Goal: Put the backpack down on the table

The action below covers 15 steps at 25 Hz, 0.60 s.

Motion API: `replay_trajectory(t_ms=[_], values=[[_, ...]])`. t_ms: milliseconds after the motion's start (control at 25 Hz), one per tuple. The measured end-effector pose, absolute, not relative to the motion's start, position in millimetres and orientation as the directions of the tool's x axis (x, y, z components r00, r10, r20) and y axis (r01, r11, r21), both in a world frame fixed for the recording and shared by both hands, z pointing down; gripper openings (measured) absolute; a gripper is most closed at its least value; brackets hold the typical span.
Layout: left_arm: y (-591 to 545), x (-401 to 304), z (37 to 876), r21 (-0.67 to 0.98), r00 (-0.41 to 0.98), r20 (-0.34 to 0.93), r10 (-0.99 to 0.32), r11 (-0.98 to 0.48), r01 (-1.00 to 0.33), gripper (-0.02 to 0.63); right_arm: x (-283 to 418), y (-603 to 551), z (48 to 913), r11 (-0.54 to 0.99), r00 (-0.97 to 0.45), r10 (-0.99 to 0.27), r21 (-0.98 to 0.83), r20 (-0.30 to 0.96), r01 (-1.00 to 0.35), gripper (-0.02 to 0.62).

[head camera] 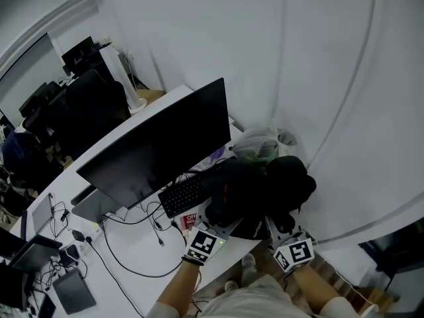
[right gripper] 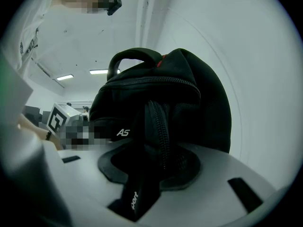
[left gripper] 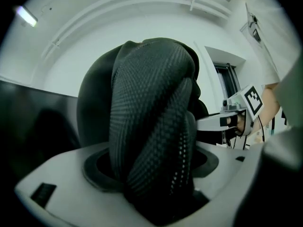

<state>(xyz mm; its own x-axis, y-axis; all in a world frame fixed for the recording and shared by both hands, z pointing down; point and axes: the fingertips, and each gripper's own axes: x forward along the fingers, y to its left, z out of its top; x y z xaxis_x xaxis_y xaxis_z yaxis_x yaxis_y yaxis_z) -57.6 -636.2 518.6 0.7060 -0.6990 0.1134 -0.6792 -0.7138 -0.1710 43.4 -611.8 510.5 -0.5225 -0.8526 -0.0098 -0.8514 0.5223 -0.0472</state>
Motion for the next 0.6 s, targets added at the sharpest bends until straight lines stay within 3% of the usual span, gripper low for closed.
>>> replay_trajectory(t_ms=[600], values=[[-551, -89, 524, -0.224, 0.646, 0.154, -0.748, -0.663, -0.714, 0.373, 35, -523, 515, 0.471, -0.471, -0.882, 0.003, 0.012, -0.882, 0.138]])
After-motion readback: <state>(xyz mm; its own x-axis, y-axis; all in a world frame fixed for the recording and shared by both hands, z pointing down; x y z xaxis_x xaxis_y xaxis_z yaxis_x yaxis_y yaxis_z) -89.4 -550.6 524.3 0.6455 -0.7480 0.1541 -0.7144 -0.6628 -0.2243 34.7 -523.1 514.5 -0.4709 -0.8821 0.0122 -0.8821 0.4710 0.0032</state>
